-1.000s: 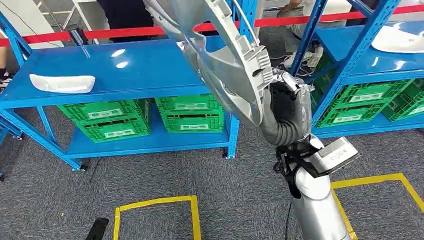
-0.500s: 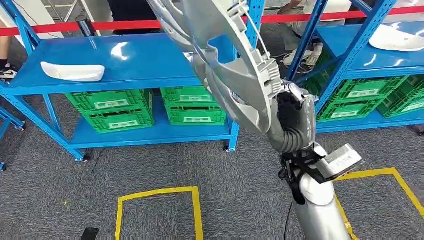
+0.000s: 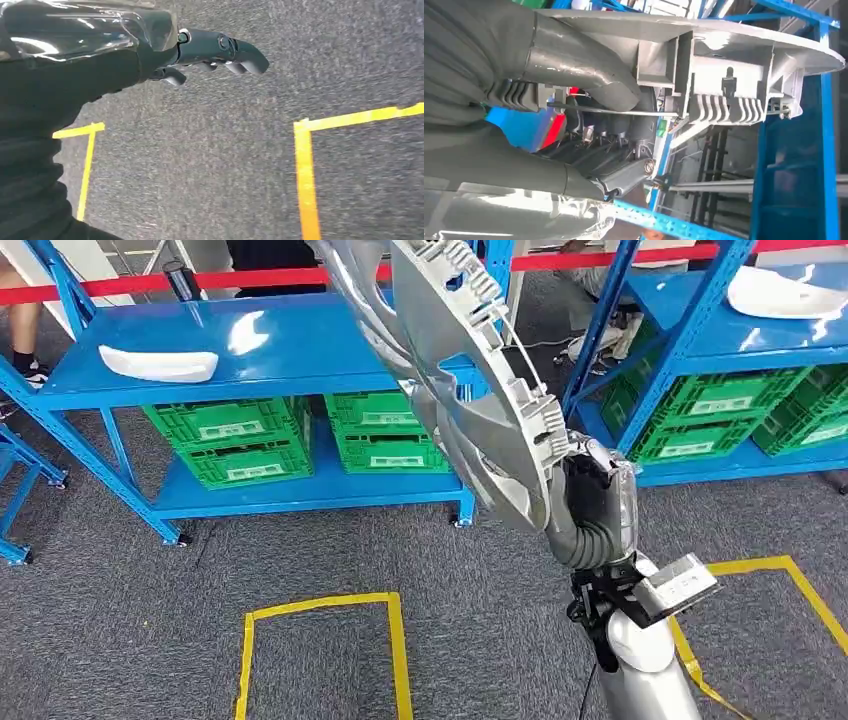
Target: Take the parts from the cabinet and place them on the table.
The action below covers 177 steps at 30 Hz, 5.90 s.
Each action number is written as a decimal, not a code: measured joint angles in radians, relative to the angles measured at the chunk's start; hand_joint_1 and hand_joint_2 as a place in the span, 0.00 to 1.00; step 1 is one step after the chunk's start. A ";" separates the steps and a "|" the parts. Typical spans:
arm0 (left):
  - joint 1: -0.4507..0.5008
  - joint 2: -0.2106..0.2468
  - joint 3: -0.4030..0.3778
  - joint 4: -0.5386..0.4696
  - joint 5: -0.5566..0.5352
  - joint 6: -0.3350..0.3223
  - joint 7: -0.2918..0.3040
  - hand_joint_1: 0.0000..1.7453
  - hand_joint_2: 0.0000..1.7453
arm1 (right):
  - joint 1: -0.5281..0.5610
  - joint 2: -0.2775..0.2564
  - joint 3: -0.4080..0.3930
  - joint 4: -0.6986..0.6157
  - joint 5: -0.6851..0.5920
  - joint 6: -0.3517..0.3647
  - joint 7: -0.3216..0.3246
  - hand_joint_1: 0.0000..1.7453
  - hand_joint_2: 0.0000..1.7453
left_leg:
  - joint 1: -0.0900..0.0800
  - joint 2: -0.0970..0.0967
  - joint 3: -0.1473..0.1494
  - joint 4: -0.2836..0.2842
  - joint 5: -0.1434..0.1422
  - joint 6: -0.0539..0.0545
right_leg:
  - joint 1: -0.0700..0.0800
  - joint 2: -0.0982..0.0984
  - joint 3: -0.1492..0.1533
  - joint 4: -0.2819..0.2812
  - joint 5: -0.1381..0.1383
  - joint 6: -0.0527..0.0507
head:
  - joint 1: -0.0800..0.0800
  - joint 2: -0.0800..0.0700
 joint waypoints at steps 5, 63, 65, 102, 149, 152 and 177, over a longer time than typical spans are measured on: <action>-0.021 0.010 0.008 0.024 -0.026 0.002 -0.041 0.00 1.00 | 0.027 0.000 -0.003 -0.005 0.003 -0.010 0.015 1.00 1.00 | 0.009 0.000 -0.016 0.225 -0.086 -0.015 | 0.001 0.000 -0.058 0.003 0.049 0.006 | 0.000 0.000; -0.060 0.036 -0.002 0.126 0.026 0.011 -0.068 0.00 1.00 | 0.012 0.029 -0.003 -0.026 0.002 0.048 0.039 1.00 1.00 | 0.005 -0.001 -0.015 0.163 -0.103 -0.007 | 0.004 -0.002 0.005 -0.025 0.014 0.002 | 0.008 0.000; -0.060 0.038 -0.002 0.127 0.022 0.010 -0.067 0.00 1.00 | 0.019 0.027 -0.008 -0.026 0.001 0.043 0.038 1.00 1.00 | 0.011 0.000 -0.043 0.251 -0.122 -0.015 | 0.004 -0.002 -0.001 -0.024 0.019 0.003 | 0.008 0.000; -0.084 0.088 -0.007 0.200 0.012 0.053 -0.066 0.00 1.00 | 0.031 0.028 -0.026 -0.032 -0.002 0.030 0.028 1.00 1.00 | -0.008 -0.003 0.103 -0.078 0.023 0.041 | -0.002 0.001 -0.040 -0.032 0.062 0.056 | 0.010 0.000; -0.100 0.088 -0.008 0.223 0.014 0.055 -0.069 0.00 1.00 | 0.017 0.020 -0.024 -0.016 -0.006 0.027 0.029 1.00 1.00 | -0.001 0.085 0.105 -0.062 0.009 0.017 | 0.008 -0.021 -0.057 0.009 0.035 0.031 | 0.010 0.000; -0.100 0.088 -0.012 0.225 0.014 0.055 -0.069 0.00 1.00 | 0.016 0.022 -0.024 -0.016 -0.006 0.027 0.029 1.00 1.00 | 0.009 0.020 0.059 0.045 -0.074 0.001 | -0.001 0.001 -0.057 0.007 0.042 0.016 | 0.008 0.000; -0.103 0.094 -0.022 0.231 0.022 0.068 -0.064 0.00 1.00 | 0.012 0.019 -0.021 -0.003 0.000 0.014 0.028 1.00 1.00 | 0.012 -0.042 0.120 -0.094 0.025 0.047 | -0.020 0.015 -0.125 0.157 -0.006 0.080 | 0.009 0.000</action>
